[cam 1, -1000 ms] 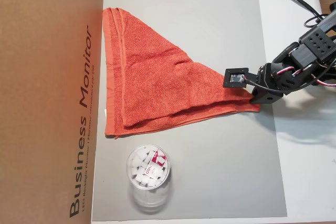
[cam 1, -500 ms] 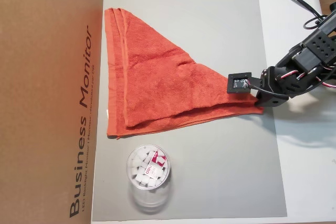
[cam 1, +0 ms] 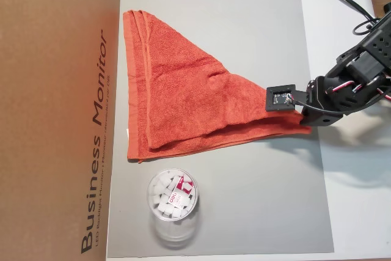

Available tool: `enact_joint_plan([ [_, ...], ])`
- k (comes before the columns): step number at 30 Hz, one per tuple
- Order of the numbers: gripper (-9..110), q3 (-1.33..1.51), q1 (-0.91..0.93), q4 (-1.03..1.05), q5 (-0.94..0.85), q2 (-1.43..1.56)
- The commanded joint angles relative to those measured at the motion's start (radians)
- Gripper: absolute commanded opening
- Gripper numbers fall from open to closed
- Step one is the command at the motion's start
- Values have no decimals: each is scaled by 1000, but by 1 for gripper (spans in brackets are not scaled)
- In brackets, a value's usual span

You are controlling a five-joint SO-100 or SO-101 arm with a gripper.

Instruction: Fold the blanket.

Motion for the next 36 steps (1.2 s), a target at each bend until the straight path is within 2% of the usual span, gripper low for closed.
enact_joint_plan([
  [1, 0, -84, -32, 52, 3, 21],
  [21, 0, -499, -40, 331, 8, 23],
  [36, 0, -741, 272, 373, -37, 6],
])
